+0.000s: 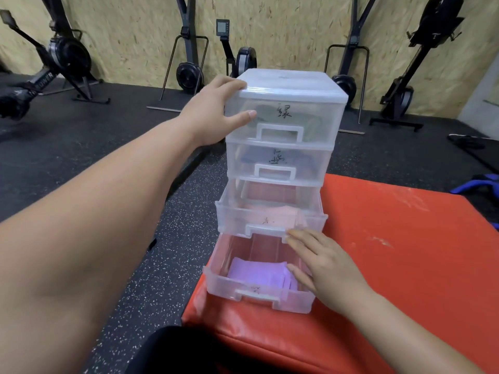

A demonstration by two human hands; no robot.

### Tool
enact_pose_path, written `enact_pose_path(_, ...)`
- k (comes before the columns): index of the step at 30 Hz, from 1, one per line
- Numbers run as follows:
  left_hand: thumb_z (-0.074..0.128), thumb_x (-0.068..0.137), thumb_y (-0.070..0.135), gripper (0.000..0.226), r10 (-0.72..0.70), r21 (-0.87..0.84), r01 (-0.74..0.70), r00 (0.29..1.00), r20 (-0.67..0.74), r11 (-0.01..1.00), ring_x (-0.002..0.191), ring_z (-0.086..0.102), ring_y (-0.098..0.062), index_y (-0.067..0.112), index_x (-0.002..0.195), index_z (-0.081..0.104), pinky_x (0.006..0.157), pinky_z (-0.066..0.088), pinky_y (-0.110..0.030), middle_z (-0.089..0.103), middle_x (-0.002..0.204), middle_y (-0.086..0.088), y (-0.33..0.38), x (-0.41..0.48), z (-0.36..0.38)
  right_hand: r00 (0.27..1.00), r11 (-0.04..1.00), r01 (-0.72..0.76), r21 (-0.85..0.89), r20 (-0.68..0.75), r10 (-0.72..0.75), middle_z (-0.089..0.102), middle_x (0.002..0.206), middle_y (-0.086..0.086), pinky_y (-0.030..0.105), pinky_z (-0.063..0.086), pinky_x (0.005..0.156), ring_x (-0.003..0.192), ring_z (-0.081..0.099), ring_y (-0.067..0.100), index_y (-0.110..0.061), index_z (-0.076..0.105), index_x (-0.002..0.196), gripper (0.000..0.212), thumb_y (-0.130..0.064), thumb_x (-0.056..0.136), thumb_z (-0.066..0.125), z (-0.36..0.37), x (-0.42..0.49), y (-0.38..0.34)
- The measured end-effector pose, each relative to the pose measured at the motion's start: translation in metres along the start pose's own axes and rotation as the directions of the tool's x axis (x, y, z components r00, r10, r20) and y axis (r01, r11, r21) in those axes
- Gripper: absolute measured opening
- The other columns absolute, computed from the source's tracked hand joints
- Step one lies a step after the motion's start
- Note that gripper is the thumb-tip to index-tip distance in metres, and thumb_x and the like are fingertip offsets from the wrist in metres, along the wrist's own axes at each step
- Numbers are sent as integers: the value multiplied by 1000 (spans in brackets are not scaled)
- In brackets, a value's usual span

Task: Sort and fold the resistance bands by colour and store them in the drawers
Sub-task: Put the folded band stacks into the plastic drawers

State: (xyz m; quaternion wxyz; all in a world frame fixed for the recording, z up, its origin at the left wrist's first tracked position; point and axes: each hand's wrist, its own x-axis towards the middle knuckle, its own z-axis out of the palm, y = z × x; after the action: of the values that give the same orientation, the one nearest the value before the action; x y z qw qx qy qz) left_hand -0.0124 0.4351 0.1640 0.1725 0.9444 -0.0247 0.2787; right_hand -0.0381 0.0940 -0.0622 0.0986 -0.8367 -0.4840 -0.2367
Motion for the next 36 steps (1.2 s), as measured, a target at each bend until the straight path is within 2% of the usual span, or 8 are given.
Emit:
enact_pose_path(10, 60, 93, 74, 77, 10, 0, -10, 1000, -5, 1000, 138, 47, -12, 34, 156, 43, 103, 40, -32, 39, 157, 16, -4, -1, 3, 975, 981, -63, -185, 200, 100, 26, 171, 2, 44, 34, 121, 154, 29, 27, -14, 43, 157, 76, -61, 98, 49, 24, 45, 31)
enact_pose_path(16, 60, 89, 77, 79, 3, -20, -4, 1000, -4, 1000, 136, 49, -10, 36, 155, 44, 109, 45, -37, 40, 155, 18, -7, 0, 4, 956, 976, -123, -180, 242, 165, 22, 172, 5, 45, 38, 118, 156, 25, 28, -11, 45, 153, 77, -63, 96, 43, 34, 64, 35)
enact_pose_path(20, 60, 89, 77, 81, -9, -24, 9, 1000, 0, 1000, 138, 48, -11, 35, 156, 43, 112, 44, -39, 39, 156, 18, -4, -1, 2, 949, 984, -148, -96, 265, 169, 18, 173, 2, 45, 32, 123, 159, 17, 26, -14, 37, 159, 79, -65, 98, 38, 21, 61, 25)
enact_pose_path(22, 61, 89, 77, 82, -14, -23, 14, 1000, 3, 1000, 139, 47, -12, 34, 157, 42, 113, 43, -40, 38, 157, 17, -1, -2, 2, 964, 992, -128, -18, 233, 128, 21, 172, 1, 46, 33, 123, 159, 20, 23, -14, 36, 160, 78, -63, 99, 41, 6, 47, 11)
enact_pose_path(25, 61, 90, 75, 83, -21, -13, 21, 1000, 12, 1000, 141, 45, -14, 32, 158, 40, 114, 43, -40, 36, 159, 15, 3, -3, 3, 991, 996, 48, 72, 123, -57, 29, 170, 2, 41, 30, 125, 157, 26, 21, -12, 43, 157, 68, -54, 104, 51, -14, 1, -25)
enact_pose_path(29, 60, 87, 77, 89, -31, 3, 31, 999, 16, 1000, 140, 46, -15, 29, 160, 38, 112, 44, -40, 35, 159, 14, 5, -5, 4, 964, 964, 225, 140, 111, -241, 41, 164, 1, 37, 35, 123, 153, 36, 18, -11, 53, 151, 58, -46, 104, 58, -8, -68, -63)
enact_pose_path(33, 61, 89, 74, 89, -16, 7, 16, 1000, 7, 1000, 141, 44, -14, 25, 160, 38, 110, 41, -34, 36, 158, 10, 6, -6, 5, 954, 975, 209, 77, 205, -221, 41, 164, 2, 41, 41, 118, 153, 35, 17, -14, 51, 152, 59, -48, 105, 55, 19, -85, -53)
enact_pose_path(36, 62, 88, 74, 89, -19, 1, 19, 1000, 8, 1000, 140, 44, -15, 26, 160, 39, 110, 42, -35, 36, 157, 10, 4, -6, 5, 951, 983, 182, 1, 256, -177, 38, 166, 1, 39, 35, 122, 153, 35, 17, -16, 45, 156, 64, -52, 104, 53, 30, -74, -40)
